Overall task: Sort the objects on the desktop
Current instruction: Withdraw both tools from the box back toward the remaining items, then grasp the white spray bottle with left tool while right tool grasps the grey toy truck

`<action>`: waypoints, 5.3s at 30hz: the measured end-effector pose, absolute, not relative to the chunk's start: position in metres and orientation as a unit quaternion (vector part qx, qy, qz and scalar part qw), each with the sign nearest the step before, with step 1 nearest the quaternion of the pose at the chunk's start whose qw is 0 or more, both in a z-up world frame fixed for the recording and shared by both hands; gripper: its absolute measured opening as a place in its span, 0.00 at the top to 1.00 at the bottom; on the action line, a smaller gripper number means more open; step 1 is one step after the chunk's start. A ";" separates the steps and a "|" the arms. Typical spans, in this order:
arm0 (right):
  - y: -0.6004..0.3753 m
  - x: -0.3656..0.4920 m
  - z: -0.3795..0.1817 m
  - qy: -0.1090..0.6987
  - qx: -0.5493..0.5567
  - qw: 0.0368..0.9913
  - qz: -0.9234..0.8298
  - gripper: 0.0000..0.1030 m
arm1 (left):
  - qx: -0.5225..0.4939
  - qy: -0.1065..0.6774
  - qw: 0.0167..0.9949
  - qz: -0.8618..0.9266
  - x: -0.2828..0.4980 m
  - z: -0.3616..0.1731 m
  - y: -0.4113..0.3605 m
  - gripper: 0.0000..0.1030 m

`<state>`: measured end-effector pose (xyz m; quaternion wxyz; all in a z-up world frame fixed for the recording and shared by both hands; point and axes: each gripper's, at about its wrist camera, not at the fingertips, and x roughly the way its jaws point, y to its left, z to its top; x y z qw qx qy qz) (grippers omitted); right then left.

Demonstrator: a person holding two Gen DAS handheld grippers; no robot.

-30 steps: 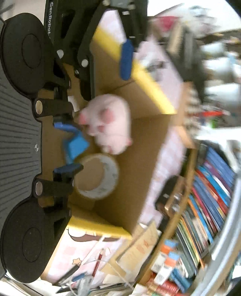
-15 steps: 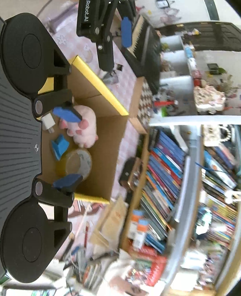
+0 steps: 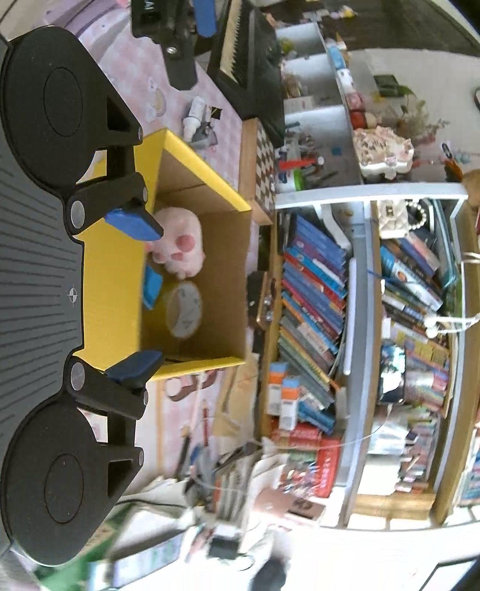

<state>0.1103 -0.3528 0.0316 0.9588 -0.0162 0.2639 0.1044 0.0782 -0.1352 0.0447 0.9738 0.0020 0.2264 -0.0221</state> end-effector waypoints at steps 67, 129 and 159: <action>-0.127 0.009 -0.020 0.376 -0.027 0.911 0.168 0.29 | -0.032 0.321 0.947 0.007 -0.011 -0.009 0.070 0.00; -0.097 0.284 -0.008 0.359 0.043 0.915 0.177 0.29 | -0.215 0.382 0.894 0.093 0.231 -0.044 0.121 0.22; -0.084 0.339 -0.027 0.396 0.030 0.894 0.209 0.29 | -0.119 0.436 0.892 0.014 0.336 -0.073 0.081 0.67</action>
